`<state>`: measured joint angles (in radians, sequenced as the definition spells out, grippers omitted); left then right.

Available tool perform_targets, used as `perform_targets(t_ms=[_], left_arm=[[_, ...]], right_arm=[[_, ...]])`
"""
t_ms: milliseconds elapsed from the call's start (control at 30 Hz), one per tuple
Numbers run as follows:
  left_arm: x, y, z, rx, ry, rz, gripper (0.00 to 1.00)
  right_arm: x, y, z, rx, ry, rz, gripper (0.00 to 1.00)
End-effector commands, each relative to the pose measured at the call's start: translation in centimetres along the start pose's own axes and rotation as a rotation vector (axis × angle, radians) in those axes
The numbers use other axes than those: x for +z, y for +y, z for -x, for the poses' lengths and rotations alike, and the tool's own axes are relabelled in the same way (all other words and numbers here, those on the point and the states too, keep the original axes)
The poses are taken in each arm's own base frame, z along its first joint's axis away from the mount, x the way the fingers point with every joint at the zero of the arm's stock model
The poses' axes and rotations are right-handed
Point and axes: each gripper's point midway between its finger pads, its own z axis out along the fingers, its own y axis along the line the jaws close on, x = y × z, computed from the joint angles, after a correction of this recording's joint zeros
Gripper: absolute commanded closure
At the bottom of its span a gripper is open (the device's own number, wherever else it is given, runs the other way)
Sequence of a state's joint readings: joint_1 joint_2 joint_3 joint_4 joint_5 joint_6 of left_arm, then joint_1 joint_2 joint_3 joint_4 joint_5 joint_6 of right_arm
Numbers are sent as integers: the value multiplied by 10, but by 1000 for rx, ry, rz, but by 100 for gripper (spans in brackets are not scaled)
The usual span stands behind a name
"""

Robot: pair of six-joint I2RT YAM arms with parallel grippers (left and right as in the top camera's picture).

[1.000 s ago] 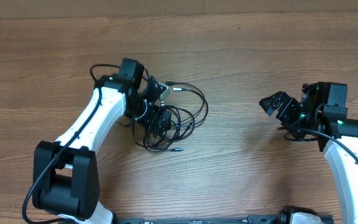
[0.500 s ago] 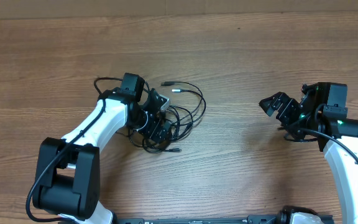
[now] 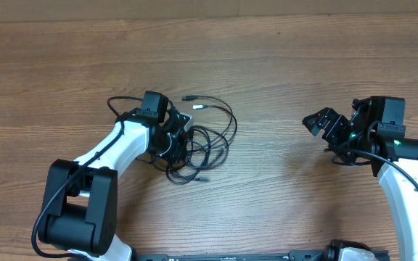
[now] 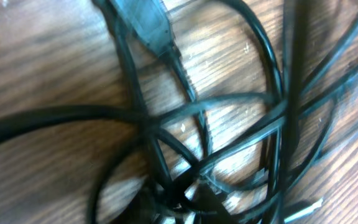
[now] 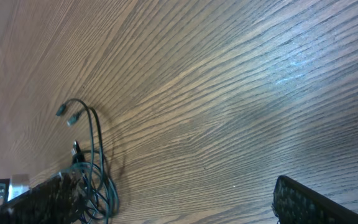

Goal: Untangle cables

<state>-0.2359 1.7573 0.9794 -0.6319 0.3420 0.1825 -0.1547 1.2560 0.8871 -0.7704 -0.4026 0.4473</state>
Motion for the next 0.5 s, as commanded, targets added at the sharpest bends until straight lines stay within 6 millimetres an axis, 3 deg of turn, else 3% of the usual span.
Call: perform_targets(t_ms=[0, 67, 233, 333, 467], left_arm=[[5, -13, 0, -26, -8, -74, 96], [3, -21, 7, -20, -34, -123, 96], [-24, -54, 48, 28, -149, -299, 96], [-51, -72, 77, 80, -236, -381, 96], [-101, -96, 121, 178, -376, -462, 96]], right_arm=[[1, 0, 1, -11, -5, -6, 0], [1, -1, 1, -10, -3, -8, 0], [1, -1, 0, -8, 0, -9, 0], [1, 0, -1, -8, 8, -1, 0], [0, 17, -9, -17, 52, 95, 0]])
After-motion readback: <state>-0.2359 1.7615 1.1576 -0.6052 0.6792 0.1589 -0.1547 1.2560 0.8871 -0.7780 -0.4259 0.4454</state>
